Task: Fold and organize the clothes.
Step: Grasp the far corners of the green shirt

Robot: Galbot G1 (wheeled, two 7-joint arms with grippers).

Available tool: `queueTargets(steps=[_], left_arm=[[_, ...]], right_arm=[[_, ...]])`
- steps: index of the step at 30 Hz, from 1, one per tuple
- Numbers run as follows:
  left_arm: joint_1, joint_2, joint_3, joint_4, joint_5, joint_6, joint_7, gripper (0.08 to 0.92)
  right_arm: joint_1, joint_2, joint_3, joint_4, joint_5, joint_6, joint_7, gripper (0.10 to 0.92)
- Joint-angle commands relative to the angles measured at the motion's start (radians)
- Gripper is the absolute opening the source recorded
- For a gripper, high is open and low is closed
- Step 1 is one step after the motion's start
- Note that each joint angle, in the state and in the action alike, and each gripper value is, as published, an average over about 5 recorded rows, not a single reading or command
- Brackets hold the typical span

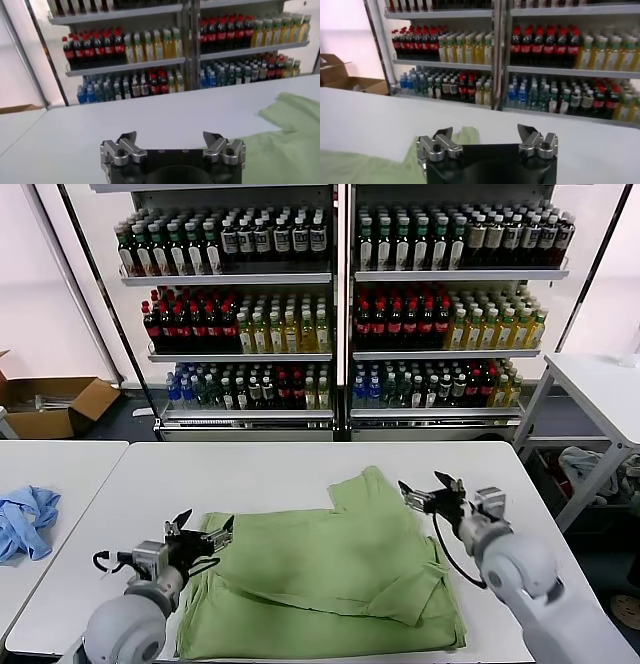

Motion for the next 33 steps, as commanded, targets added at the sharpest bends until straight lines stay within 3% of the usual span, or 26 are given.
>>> queueTargets(steps=[1,13,29,33], left_arm=[[-0.198,-0.004,0.047,0.228,-0.050,0.069,0.113,0.823],[-0.254,-0.044,0.065,0.375,-0.046,0.069,0.172,0.823],[-0.212,-0.054,0.037,0.403,-0.057,0.067,0.204,0.821],[-0.191,-0.047,0.029,0.399,-0.059,0.067,0.223,0.759]], right_arm=[[0.247,0.114,-0.199,-0.330,-0.023,-0.013,-0.049,0.823],[0.223,0.144,-0.197,-0.408,-0.124,-0.012,-0.133,0.823],[0.214,0.163,-0.178,-0.436,-0.168,-0.011,-0.152,0.822],[0.205,0.163,-0.174,-0.438,-0.177,-0.010,-0.161,0.776]])
